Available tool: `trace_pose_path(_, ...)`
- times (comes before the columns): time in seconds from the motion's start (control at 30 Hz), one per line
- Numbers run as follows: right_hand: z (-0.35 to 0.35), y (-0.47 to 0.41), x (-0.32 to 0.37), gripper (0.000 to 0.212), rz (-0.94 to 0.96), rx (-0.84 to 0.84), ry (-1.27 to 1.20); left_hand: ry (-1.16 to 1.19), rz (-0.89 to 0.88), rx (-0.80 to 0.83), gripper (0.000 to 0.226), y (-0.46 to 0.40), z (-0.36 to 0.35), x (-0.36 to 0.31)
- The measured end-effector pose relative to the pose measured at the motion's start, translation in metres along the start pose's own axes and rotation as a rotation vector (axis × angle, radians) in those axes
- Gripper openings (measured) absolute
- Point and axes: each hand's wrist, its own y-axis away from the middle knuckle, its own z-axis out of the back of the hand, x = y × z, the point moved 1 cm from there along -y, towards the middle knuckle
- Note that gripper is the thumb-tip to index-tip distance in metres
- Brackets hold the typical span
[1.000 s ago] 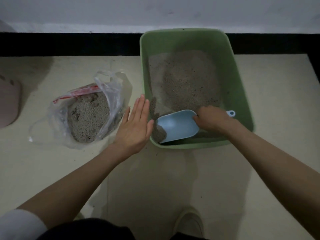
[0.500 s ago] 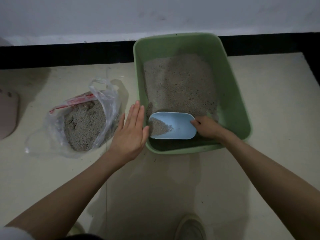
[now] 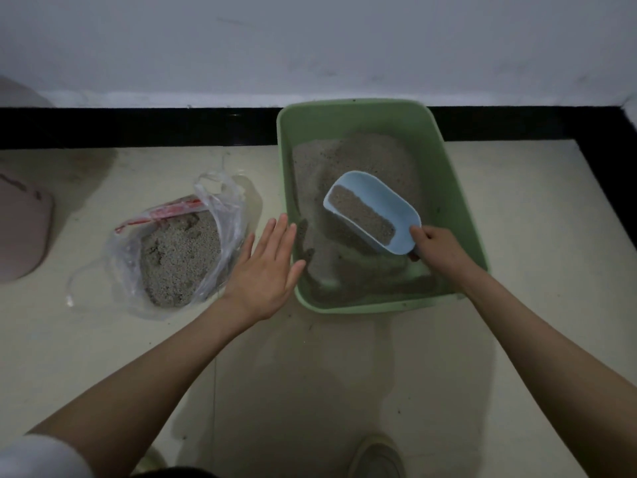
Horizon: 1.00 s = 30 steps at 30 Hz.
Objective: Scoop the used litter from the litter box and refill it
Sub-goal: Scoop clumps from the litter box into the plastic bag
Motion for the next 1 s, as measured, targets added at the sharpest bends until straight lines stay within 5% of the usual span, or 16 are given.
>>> trace_pose_path(0.27, 0.008, 0.024, 0.064, 0.045, 0.154, -0.021, -0.032, 0.054, -0.091, -0.022, 0.077, 0.019, 0.013, 0.020)
trace_pose_path(0.4, -0.018, 0.037, 0.102, 0.047, 0.210, 0.109, 0.058, 0.077, 0.012, -0.153, 0.052, 0.054, 0.010, 0.055)
trace_pose_path(0.67, -0.100, 0.056, 0.182, 0.046, 0.312, 0.278, 0.476, -0.076, 0.142, -0.100, 0.053, 0.124, -0.009, 0.145)
trace_pose_path(0.8, -0.118, 0.075, 0.216, 0.046, 0.406, 0.169, 0.806, -0.133, 0.195, -0.099, 0.039, 0.128, -0.015, 0.152)
trace_pose_path(1.0, -0.124, 0.098, 0.237, 0.018, 0.494, 0.078, 1.103, -0.186, 0.234, -0.147, 0.012, 0.122, -0.013, 0.156)
